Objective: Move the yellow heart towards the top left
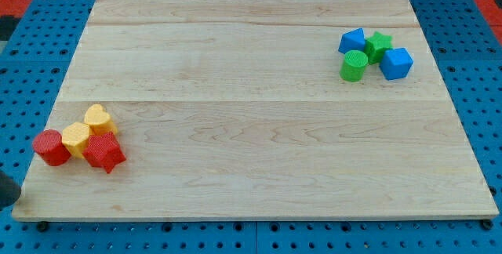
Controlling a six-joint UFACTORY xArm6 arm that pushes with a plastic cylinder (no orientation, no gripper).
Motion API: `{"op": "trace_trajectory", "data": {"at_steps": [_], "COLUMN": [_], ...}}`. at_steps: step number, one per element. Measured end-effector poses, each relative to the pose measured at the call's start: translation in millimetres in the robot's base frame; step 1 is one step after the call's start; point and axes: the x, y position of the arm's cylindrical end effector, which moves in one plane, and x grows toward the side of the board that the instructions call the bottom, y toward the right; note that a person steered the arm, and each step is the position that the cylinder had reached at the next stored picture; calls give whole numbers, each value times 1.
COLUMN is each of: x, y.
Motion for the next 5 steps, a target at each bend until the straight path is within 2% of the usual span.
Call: {"op": "trace_trajectory", "data": {"at_steps": [2,3,5], "x": [-49,-55,-70], "y": [7,42,65]}}
